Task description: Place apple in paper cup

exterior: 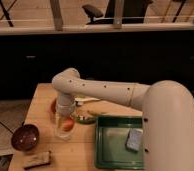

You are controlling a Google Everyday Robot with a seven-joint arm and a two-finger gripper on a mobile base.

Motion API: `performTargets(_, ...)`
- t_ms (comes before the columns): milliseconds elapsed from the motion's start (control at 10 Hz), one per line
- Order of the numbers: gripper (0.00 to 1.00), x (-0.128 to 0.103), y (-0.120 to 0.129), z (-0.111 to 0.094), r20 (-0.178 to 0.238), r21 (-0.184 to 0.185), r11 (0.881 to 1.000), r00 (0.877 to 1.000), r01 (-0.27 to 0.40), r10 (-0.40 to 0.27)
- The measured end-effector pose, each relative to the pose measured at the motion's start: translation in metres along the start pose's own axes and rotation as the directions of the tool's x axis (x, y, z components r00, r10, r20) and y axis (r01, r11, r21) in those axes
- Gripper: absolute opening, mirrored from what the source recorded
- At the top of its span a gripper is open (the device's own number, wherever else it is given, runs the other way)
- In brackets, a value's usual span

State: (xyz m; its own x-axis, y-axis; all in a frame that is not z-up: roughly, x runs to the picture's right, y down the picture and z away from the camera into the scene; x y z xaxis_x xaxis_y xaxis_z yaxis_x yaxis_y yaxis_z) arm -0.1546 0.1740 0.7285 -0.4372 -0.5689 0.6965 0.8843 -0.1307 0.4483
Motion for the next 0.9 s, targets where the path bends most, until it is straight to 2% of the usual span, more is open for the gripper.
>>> performTargets(100, 0.71, -0.0004, -0.0011, -0.0022, -0.003, -0.003, 1.000, 1.000, 0.000, 0.000)
performTargets(200, 0.77, -0.0009, -0.0018, -0.0037, -0.005, -0.005, 1.000, 1.000, 0.001, -0.001)
performTargets(900, 0.80, -0.0025, -0.0042, -0.0090, -0.012, -0.012, 1.000, 1.000, 0.011, -0.011)
